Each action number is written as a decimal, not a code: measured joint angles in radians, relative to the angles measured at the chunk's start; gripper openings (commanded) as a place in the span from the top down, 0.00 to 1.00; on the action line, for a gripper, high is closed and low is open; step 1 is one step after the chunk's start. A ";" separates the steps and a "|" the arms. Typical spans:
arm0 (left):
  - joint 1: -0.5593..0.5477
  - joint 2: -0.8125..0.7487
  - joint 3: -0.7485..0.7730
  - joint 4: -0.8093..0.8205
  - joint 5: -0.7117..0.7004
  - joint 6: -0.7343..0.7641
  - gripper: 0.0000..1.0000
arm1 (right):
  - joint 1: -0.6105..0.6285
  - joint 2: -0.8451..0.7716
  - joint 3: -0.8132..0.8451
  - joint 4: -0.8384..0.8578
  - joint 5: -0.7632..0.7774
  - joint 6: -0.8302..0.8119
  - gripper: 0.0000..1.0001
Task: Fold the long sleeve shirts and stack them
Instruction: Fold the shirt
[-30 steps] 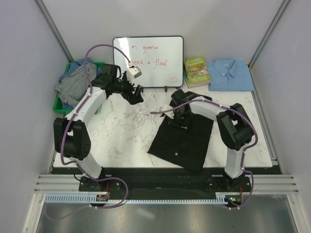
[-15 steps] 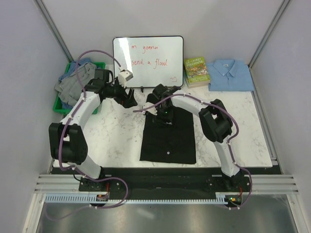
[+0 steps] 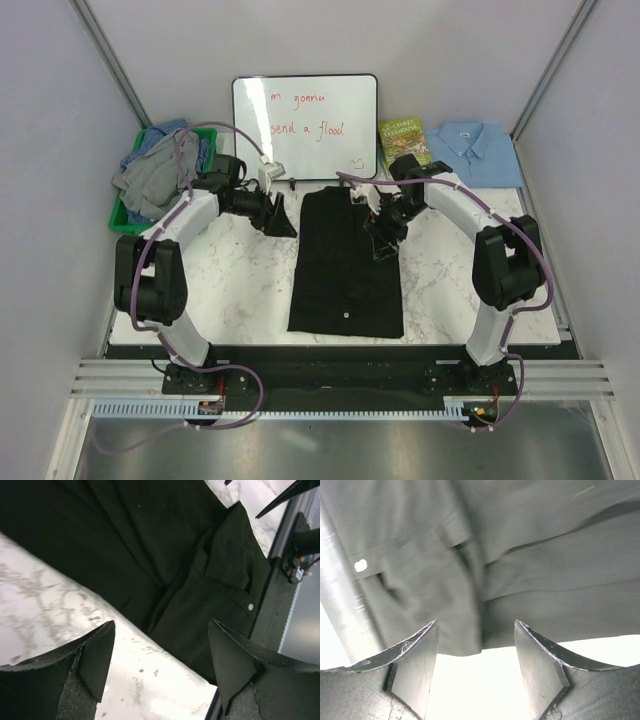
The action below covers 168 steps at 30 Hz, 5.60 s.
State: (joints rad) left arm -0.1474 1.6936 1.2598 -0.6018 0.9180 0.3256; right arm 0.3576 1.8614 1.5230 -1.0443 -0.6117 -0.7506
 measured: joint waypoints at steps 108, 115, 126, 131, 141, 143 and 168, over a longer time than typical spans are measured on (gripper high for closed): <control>-0.343 -0.074 -0.310 0.148 0.133 -0.452 0.47 | 0.000 -0.156 -0.446 0.135 -0.334 0.497 0.61; -0.378 0.063 -0.431 0.468 0.096 -0.722 0.47 | 0.006 -0.072 -0.595 0.447 -0.309 0.706 0.62; -0.320 0.156 -0.406 0.649 0.034 -0.769 0.37 | -0.080 -0.053 -0.636 0.589 -0.299 0.809 0.52; -0.313 -0.091 -0.485 0.640 0.066 -0.770 0.35 | -0.072 -0.271 -0.668 0.611 -0.304 0.846 0.38; -0.275 -0.158 -0.383 0.387 -0.081 -0.587 0.31 | 0.019 -0.186 -0.435 0.596 -0.106 0.649 0.32; -0.246 -0.103 -0.332 0.343 -0.121 -0.540 0.30 | 0.018 -0.130 -0.393 0.580 -0.065 0.605 0.32; -0.249 0.208 -0.085 0.136 -0.202 -0.200 0.59 | 0.034 0.066 -0.253 0.510 -0.066 0.458 0.86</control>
State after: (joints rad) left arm -0.3962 1.9018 1.1748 -0.4660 0.7158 0.1253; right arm 0.3920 1.9278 1.2697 -0.5343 -0.6781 -0.2924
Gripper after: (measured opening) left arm 0.577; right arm 0.243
